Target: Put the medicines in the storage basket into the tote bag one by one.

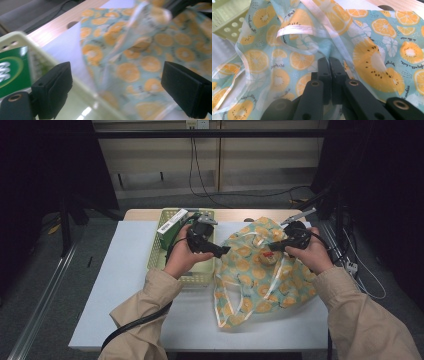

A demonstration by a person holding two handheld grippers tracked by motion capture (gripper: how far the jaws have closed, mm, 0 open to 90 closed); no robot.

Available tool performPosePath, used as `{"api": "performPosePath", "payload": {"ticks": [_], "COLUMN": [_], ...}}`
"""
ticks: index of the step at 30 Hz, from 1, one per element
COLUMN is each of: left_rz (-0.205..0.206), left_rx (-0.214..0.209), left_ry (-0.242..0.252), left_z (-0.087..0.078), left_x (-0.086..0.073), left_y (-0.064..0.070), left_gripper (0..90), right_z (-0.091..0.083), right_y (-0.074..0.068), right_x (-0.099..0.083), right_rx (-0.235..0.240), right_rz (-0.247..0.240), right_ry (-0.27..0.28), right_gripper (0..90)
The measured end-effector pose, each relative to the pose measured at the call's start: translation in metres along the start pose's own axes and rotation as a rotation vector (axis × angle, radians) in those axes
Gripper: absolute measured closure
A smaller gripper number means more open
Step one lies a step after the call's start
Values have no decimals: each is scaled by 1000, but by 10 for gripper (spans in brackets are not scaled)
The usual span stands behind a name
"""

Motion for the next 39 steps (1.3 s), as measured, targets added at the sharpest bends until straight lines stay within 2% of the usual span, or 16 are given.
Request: {"api": "performPosePath", "payload": {"ticks": [4,7,10,17,22,27,32,33,35,38,39], "left_rz": [-27,-58,-83,-137,-131,-168,-173,-188,-176,-194,-187], "left_rx": [58,87,116,185,229,275,285,300,326,351,357], "left_ry": [-13,-1,-21,-36,-42,-50,-72,-67,-86,-73,-80], "left_z": [-3,-4,-4,8,17,26,34,36,39,42,42], "left_x": [-7,-11,-19,-34,-35,-36,-37,-37,-37,-36,-37], "left_y": [-22,-36,-51,-77,-88,-100,-107,-109,-112,-116,-117], "left_gripper": [96,95,86,84,86,84,66,57,28,23,23], "right_z": [0,0,-1,-1,0,0,0,0,0,1,2], "right_y": [1,1,1,1,-2,-1,-1,-1,-1,0,1], "right_x": [0,0,-1,-1,0,0,1,1,1,0,0], "right_rx": [0,1,1,3,9,14,21,21,22,25,25], "right_rz": [-1,-4,-8,-6,-20,-15,-23,-22,-22,-22,-21], "right_ry": [-2,-2,-3,-3,-3,-6,-2,-2,-5,-6,-7], "right_gripper": [890,890,890,890,890,890,890,890,890,890,890]}}
Point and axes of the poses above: each handheld gripper's, and its own axes: z roughly forward along the jaws, x roughly out of its top, y roughly to its right, the point moved 6 cm from there along z, roughly forward along the jaws
